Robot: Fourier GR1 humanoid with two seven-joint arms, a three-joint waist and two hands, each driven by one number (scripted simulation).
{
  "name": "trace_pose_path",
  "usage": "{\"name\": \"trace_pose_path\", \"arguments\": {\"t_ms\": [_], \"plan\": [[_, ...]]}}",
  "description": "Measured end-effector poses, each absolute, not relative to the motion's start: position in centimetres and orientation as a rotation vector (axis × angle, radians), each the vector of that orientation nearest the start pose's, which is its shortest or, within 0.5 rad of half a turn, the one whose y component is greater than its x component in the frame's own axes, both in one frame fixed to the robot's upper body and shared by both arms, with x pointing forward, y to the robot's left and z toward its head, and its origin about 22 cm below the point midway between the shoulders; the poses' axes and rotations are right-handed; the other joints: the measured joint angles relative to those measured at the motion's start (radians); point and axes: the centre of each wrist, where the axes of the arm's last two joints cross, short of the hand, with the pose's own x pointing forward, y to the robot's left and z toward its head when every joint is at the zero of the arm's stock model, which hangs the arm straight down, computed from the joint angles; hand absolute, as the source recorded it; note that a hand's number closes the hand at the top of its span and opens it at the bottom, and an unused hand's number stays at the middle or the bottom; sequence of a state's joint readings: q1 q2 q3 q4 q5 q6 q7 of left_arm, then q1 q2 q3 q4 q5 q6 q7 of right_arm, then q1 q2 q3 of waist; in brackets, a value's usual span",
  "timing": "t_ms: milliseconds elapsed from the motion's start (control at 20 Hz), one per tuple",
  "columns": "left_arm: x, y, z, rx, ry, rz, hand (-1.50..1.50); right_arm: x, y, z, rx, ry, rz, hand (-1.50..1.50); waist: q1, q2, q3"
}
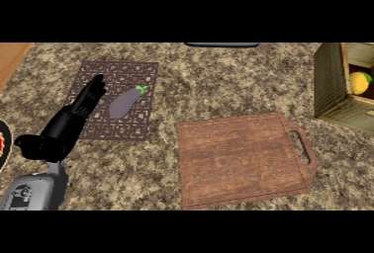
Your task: Pick the lemon from the cutting board and place it in the basket
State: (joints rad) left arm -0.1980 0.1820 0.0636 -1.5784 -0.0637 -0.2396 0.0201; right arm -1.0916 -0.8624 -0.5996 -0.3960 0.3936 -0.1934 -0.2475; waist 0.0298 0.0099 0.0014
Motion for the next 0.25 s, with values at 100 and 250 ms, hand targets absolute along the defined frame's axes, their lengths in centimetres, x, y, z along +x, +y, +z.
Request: {"name": "trace_pose_path", "arguments": {"t_ms": [100, 250], "plan": [[28.7, 26.3, 6.1, 0.025, -1.704, -0.396, 0.0, 37.9, -48.9, 27.4, -1.025, -1.777, -0.24, -1.5, -0.002, 0.0, 0.0], [28.4, 26.4, 6.0, 0.019, -1.701, -0.397, 0.0, 36.8, -50.4, 27.8, -0.966, -1.764, -0.343, -1.5, -0.004, -0.001, 0.0]]}}
